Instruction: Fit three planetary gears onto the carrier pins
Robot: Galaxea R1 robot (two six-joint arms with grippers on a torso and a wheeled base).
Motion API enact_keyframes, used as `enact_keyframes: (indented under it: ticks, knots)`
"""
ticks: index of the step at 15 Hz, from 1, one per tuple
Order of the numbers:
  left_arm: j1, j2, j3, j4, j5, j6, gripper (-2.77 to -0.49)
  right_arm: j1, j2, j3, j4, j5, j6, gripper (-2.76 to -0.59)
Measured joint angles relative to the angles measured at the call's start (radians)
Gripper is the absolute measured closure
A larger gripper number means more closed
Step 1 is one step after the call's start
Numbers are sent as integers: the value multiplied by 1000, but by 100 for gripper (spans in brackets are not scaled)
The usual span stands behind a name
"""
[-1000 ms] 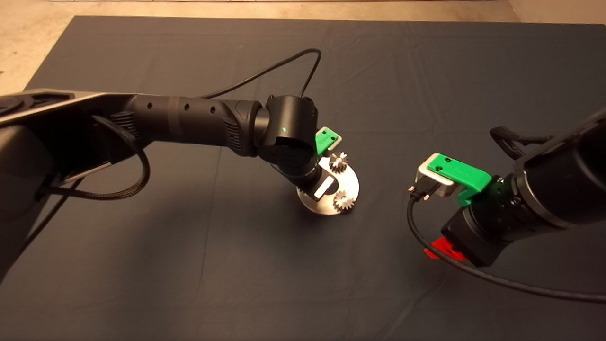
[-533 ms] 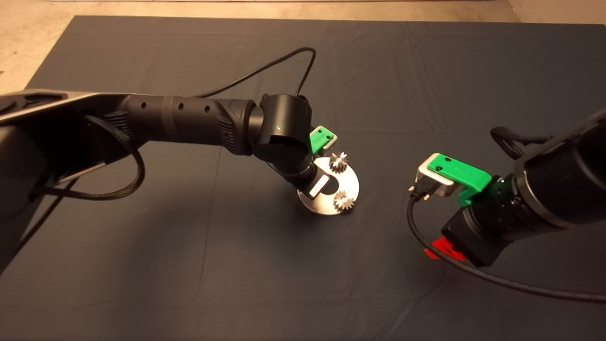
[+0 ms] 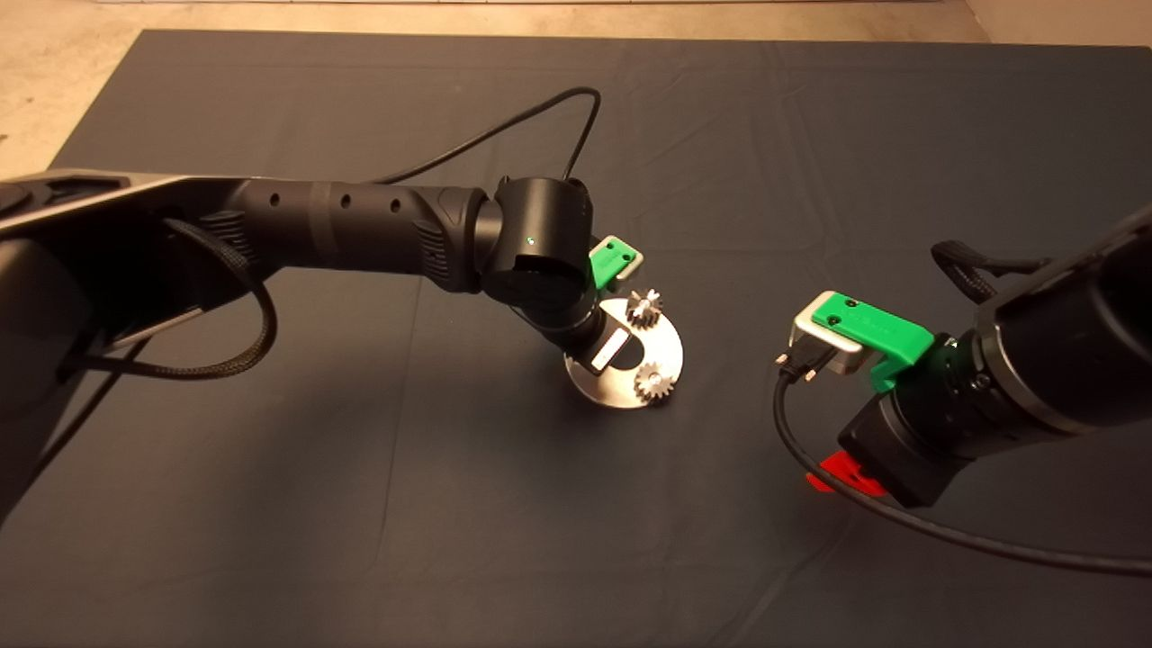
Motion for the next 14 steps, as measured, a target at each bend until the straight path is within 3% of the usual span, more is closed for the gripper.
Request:
enact_keyframes:
  ticks: [14]
  knots:
    - [6, 1, -2, 7, -13, -22, -78, 0, 9, 0, 0, 0, 0, -200]
